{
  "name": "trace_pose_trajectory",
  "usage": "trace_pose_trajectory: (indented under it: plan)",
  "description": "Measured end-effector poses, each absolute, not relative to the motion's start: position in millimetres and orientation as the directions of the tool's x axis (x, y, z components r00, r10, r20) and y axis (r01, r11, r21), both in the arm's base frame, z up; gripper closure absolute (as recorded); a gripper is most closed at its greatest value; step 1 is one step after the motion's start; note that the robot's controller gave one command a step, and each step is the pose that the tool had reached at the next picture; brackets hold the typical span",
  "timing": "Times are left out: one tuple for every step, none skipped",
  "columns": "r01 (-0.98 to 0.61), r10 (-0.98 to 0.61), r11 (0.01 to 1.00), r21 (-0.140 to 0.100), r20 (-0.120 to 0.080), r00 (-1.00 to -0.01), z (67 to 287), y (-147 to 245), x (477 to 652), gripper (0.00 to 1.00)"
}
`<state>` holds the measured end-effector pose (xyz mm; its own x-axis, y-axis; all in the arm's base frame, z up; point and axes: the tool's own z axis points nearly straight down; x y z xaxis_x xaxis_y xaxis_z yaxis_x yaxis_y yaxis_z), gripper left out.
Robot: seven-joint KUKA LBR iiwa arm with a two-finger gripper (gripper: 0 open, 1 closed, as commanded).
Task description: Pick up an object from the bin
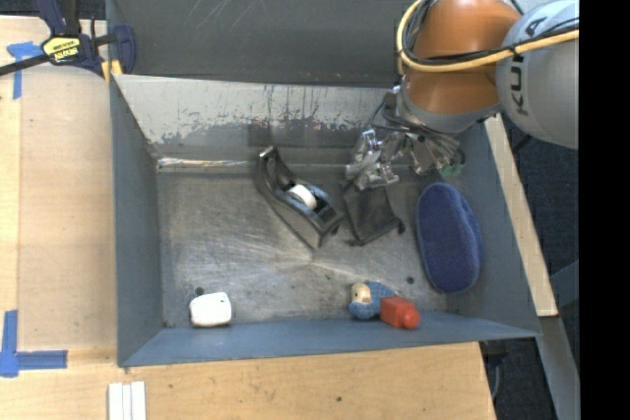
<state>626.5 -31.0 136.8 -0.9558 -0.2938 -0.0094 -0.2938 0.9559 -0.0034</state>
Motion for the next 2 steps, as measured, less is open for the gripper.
trace_pose_trajectory:
  plan:
    - [-0.055,-0.055,0.999,-0.001,0.0,-0.999,118,-67,596.8,1.0]
    - [-0.213,-0.213,0.977,-0.004,-0.013,-0.977,270,-62,591.0,1.0]
